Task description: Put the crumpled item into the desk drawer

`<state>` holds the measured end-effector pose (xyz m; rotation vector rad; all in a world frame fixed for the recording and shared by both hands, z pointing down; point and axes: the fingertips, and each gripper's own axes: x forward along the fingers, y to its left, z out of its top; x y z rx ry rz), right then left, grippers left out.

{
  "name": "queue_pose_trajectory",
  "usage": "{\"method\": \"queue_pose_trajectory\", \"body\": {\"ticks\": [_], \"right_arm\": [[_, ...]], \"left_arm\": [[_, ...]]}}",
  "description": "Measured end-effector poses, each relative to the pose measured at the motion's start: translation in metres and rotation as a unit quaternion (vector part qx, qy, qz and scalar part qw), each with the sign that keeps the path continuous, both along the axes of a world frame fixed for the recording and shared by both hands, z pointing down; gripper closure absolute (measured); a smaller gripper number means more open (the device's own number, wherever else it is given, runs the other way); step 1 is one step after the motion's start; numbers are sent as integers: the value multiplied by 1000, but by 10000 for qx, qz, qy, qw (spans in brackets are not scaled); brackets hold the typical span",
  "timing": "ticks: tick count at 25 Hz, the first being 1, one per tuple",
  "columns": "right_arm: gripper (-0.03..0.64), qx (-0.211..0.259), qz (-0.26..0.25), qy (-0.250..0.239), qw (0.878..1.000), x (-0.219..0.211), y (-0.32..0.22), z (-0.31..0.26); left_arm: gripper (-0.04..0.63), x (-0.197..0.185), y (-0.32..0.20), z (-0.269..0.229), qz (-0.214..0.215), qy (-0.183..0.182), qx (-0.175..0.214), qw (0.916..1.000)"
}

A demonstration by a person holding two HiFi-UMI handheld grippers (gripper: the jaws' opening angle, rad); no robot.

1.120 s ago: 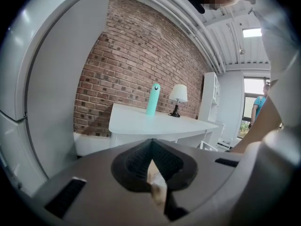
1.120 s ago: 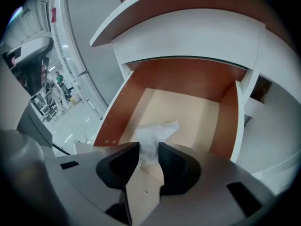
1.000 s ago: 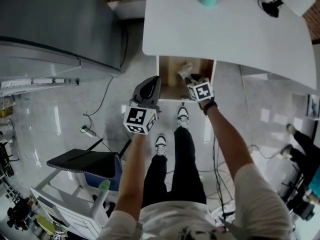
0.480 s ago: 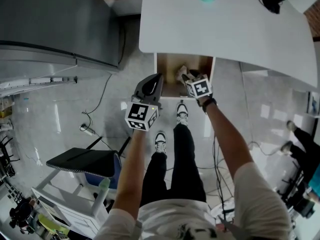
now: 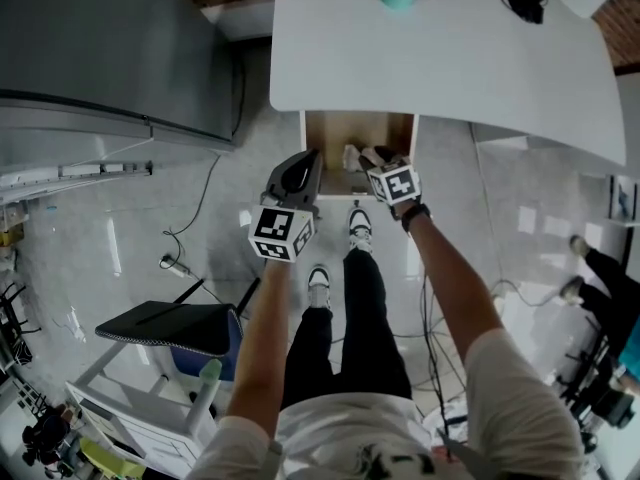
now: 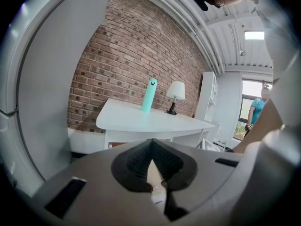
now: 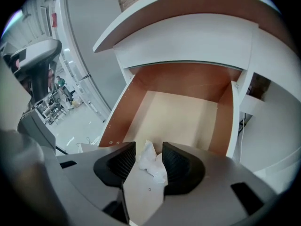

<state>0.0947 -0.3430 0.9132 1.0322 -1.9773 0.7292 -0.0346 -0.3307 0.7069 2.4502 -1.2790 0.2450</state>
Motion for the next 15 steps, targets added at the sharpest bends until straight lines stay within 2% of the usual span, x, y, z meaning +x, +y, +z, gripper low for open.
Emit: {"method": "queue_pose_trajectory", "body": {"ticks": [6, 15], "right_arm": [[459, 169, 157, -160, 9996, 6, 12, -43], [459, 609, 634, -548, 9946, 13, 38, -137]], "left_arm": [[595, 4, 5, -24, 36, 35, 63, 10000], [595, 7, 29, -67, 100, 47, 143, 9998]]}}
